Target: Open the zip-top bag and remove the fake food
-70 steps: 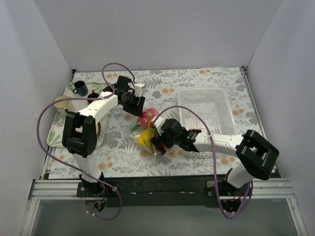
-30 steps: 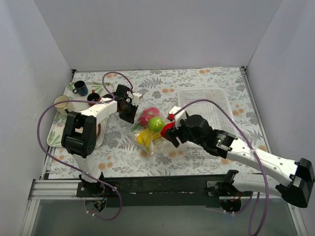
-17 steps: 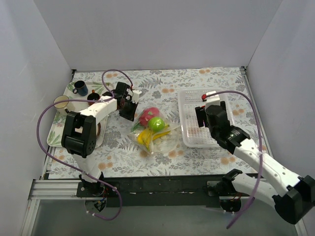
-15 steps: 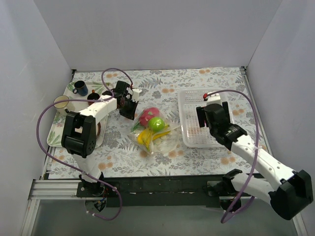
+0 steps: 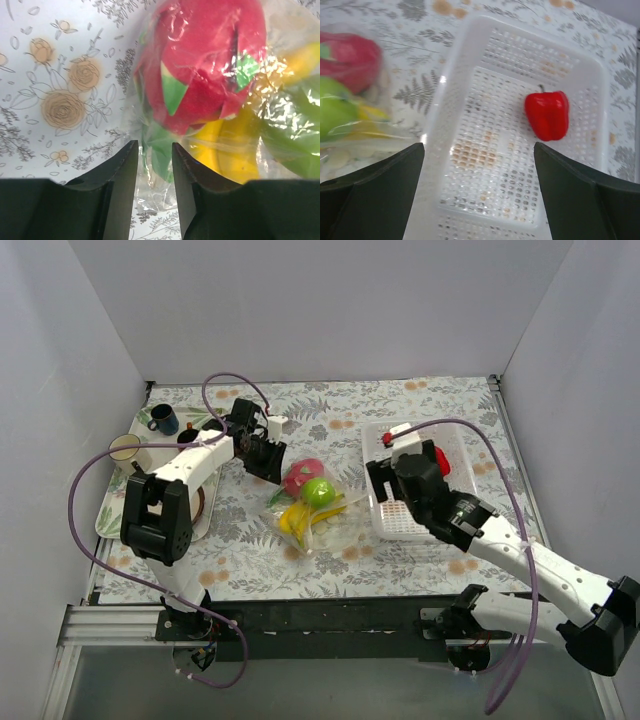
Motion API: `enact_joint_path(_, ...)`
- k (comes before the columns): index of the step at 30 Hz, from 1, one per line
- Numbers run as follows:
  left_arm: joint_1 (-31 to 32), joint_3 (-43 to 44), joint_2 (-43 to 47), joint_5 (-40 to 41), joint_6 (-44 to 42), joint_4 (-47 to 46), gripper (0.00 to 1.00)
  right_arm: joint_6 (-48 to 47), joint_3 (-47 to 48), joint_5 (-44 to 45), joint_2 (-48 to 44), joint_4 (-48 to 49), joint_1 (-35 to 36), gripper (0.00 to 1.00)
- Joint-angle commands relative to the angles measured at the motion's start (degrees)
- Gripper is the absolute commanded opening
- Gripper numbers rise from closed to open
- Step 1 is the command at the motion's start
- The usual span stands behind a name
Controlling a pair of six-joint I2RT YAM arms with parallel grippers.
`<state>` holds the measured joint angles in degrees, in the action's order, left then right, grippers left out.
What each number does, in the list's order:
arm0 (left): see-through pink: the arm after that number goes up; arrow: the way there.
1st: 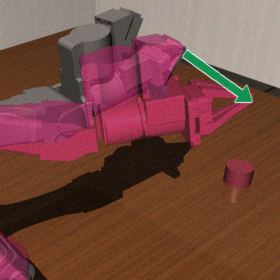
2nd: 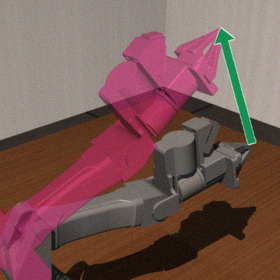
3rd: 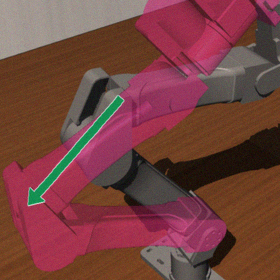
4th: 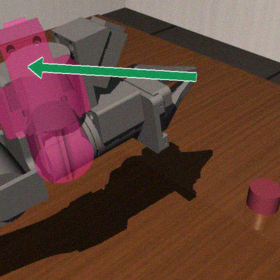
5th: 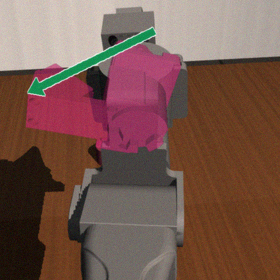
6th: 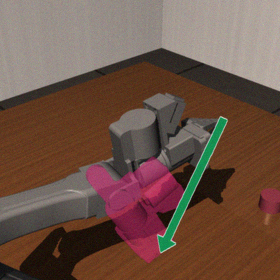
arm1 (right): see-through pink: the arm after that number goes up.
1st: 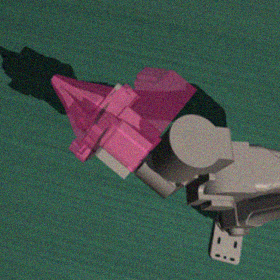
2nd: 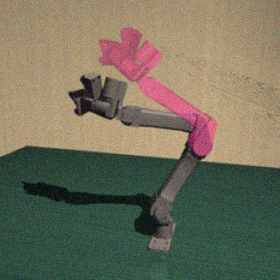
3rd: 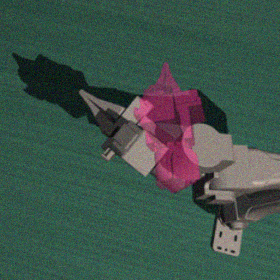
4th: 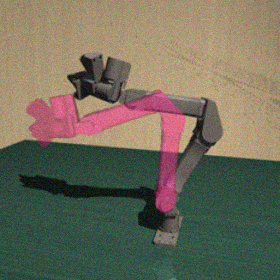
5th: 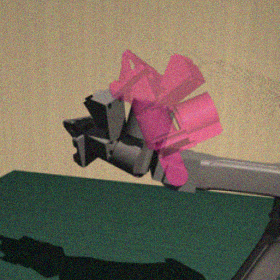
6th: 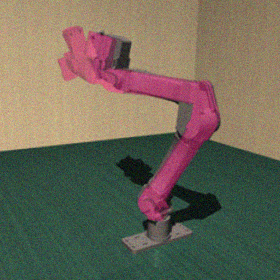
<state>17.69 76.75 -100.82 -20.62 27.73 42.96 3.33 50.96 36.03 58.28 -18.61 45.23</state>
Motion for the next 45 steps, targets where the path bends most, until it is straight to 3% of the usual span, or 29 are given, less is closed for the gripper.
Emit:
enact_joint_path(1,-0.3,-2.6,4.1,-4.0,1.0,1.1,0.34,-0.7,0.2,-0.2,2.0,3.3,11.3,0.93)
enact_joint_path(8,-0.4,-7.1,1.5,-1.1,0.3,-3.0,0.33,0.5,-2.5,-4.2,11.7,10.8,18.7,0.62)
enact_joint_path(13,-0.4,-8.0,0.8,0.8,-0.3,-4.5,0.14,-0.3,-3.0,-4.5,17.1,15.1,18.9,0.30)
enact_joint_path(15,-0.3,-8.2,1.0,1.2,-0.2,-4.8,0.11,-0.3,-3.0,-5.4,19.6,17.2,18.9,0.24)
enact_joint_path(19,-0.4,-8.6,1.5,1.2,-0.3,-4.9,0.04,-0.3,-2.2,-7.7,23.4,20.0,18.9,0.24)
enact_joint_path(22,-0.3,-9.3,1.6,1.0,-0.4,-4.9,0.04,-0.4,-1.7,-10.3,26.1,21.2,18.9,0.26)
enact_joint_path(24,-0.1,-9.9,1.4,0.8,-0.5,-4.8,0.03,-0.4,-0.7,-11.0,28.7,21.4,18.9,0.35)
enact_joint_path(28,0.1,-9.9,1.7,0.8,-0.5,-4.5,0.03,-0.4,0.7,-14.9,33.3,22.0,18.9,0.72)
enact_joint_path(29,0.1,-9.8,1.8,0.8,-0.6,-4.4,0.03,-0.2,0.9,-15.8,33.8,22.4,18.9,0.87)
enact_joint_path(31,0.1,-9.7,2.0,1.1,-0.5,-4.3,0.03,-0.2,1.2,-19.0,35.1,23.2,18.9,0.96)
enact_joint_path(34,0.1,-10.0,2.1,1.9,-0.4,-4.3,0.03,-0.1,-0.3,-24.0,34.5,26.3,18.9,0.98)
enact_joint_path(38,0.1,-10.8,2.3,3.0,-0.7,-4.6,0.03,1.8,-5.2,-30.9,29.5,37.5,18.8,0.98)
enact_joint_path(45,0.4,-11.8,1.8,4.3,-1.0,-5.3,0.03,10.9,-13.3,-39.0,21.4,52.9,16.6,0.99)
